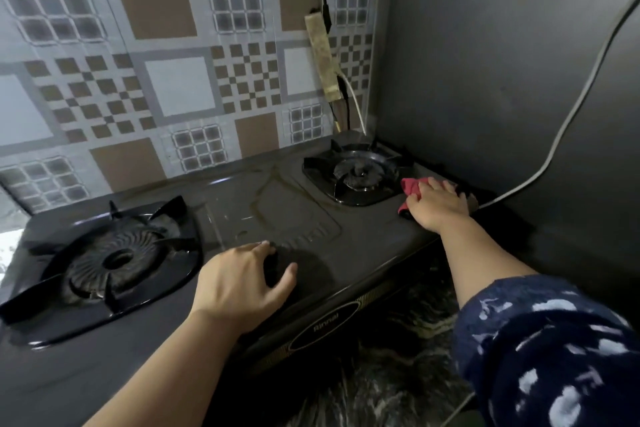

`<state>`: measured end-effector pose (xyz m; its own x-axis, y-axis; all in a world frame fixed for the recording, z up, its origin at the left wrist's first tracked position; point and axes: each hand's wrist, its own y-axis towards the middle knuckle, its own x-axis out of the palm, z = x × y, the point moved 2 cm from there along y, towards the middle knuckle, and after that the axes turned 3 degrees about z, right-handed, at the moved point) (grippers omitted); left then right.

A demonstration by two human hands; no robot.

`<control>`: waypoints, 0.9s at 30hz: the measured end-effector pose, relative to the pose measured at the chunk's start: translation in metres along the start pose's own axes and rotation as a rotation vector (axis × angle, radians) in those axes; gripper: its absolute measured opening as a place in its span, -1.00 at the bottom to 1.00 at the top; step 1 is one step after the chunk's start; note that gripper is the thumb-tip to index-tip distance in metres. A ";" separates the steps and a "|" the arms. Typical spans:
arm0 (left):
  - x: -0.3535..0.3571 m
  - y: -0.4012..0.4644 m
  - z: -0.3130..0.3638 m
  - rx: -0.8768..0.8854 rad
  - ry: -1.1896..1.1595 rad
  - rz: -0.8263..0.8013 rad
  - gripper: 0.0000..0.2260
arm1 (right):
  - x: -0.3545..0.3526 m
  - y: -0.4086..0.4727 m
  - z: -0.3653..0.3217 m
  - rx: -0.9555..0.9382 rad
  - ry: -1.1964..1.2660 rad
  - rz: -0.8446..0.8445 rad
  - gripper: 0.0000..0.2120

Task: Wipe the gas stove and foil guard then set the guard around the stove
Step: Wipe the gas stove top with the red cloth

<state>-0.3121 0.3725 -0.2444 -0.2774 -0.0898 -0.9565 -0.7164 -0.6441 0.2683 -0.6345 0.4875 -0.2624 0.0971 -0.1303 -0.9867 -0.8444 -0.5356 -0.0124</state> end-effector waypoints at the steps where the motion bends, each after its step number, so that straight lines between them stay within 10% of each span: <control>1: -0.001 -0.001 0.000 0.000 0.000 -0.011 -0.29 | 0.003 -0.010 -0.008 -0.012 0.004 0.006 -0.45; 12: -0.012 0.009 -0.027 -0.009 -0.086 -0.080 -0.69 | 0.026 -0.123 -0.145 -0.320 0.026 -0.028 -0.38; 27: -0.008 0.038 -0.106 -0.097 0.084 -0.224 -0.48 | 0.039 -0.084 -0.245 -0.393 0.014 -0.070 -0.46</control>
<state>-0.2694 0.2677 -0.2390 -0.0619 0.0029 -0.9981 -0.6879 -0.7246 0.0406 -0.4308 0.3229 -0.2604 0.1570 -0.0921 -0.9833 -0.5695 -0.8218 -0.0140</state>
